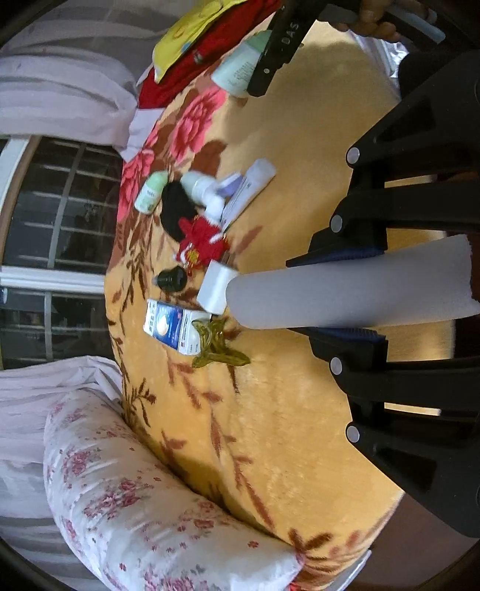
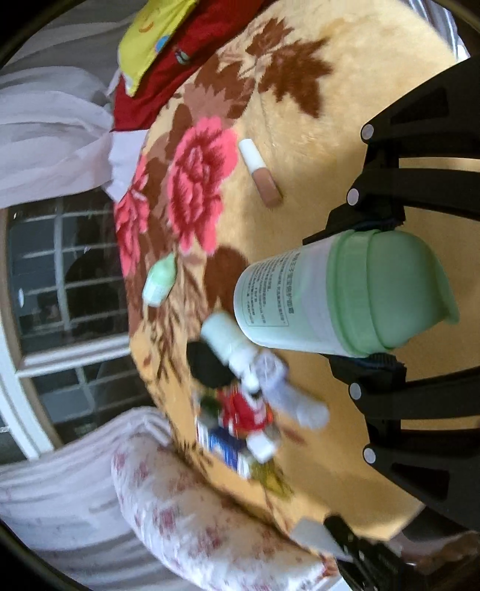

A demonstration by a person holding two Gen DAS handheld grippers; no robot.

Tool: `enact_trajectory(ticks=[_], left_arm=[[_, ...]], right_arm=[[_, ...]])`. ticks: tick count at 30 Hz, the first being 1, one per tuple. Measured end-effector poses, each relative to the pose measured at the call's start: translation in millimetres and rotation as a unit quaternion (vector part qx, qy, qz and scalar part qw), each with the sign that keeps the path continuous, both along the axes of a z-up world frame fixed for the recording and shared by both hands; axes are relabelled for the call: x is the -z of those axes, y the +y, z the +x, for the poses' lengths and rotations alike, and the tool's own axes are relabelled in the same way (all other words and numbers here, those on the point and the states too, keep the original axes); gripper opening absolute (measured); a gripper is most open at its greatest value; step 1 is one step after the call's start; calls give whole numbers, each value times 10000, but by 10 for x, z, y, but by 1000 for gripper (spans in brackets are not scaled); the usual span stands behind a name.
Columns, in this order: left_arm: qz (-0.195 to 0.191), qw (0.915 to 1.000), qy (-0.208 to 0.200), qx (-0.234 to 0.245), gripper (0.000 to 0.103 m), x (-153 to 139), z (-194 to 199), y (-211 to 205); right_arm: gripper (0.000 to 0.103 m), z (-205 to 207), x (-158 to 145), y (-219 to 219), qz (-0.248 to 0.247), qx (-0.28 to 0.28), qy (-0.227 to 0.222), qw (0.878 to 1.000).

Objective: Collect trash
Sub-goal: 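Carry both items over the orange bin and open both tools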

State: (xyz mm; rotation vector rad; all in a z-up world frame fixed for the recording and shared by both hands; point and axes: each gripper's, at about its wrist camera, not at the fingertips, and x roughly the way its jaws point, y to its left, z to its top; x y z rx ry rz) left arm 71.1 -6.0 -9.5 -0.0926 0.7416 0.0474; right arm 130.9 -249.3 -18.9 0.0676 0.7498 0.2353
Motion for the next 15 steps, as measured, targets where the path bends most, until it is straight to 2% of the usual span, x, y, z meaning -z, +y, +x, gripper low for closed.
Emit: enact_trajectory(ticks=[4,7,11,15], left_arm=[[-19,9997,28,234,27,-9,-280,-64],[24,9989,52,473,27,7,-514,-129],[49,9958,204,890,27,116,-851,-209],[144,9896,635,1283,27,448,-1069,-274]], right_arm=[[48,-511,-172,164,102,-374,-146,9991],[48,-910,-185,303,51,-701,-165,9974],[48,-1383,-77,444,-104,-1061,-88,9943],[48,-1718,229,500,-387,-1217,215,9916]])
